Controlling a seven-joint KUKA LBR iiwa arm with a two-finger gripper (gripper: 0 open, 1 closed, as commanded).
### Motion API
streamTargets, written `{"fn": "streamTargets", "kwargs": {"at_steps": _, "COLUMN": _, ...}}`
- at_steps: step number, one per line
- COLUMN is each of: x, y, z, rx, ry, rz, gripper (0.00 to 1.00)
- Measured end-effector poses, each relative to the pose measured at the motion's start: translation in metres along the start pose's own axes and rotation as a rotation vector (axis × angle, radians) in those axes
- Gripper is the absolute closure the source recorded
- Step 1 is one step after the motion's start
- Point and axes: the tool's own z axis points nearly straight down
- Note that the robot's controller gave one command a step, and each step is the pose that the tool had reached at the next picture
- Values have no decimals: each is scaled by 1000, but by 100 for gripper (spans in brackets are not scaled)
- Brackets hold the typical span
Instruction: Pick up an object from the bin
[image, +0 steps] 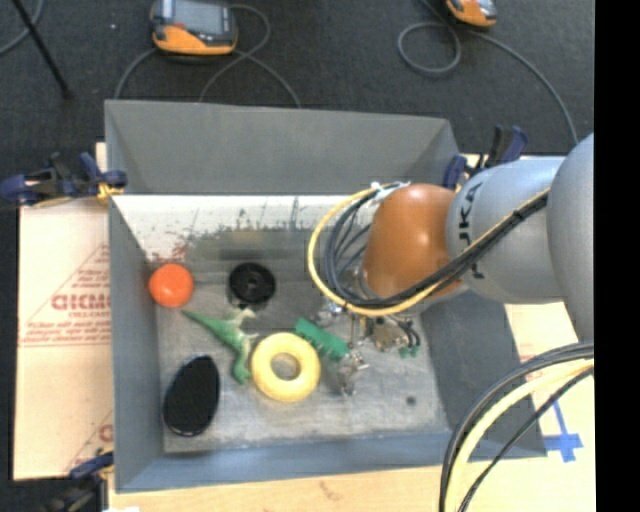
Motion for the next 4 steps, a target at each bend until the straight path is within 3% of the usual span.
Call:
{"fn": "streamTargets", "kwargs": {"at_steps": 1, "x": -28, "y": 19, "z": -2, "rx": 0, "ry": -2, "rz": 83, "gripper": 100}}
{"fn": "streamTargets", "kwargs": {"at_steps": 2, "x": -28, "y": 19, "z": -2, "rx": 0, "ry": -2, "rz": 84, "gripper": 100}}
{"fn": "streamTargets", "kwargs": {"at_steps": 3, "x": -12, "y": 24, "z": -38, "rx": -3, "ry": 11, "rz": 79, "gripper": 100}}
{"fn": "streamTargets", "kwargs": {"at_steps": 4, "x": -31, "y": 18, "z": -180, "rx": -1, "ry": 3, "rz": 57, "gripper": 100}}
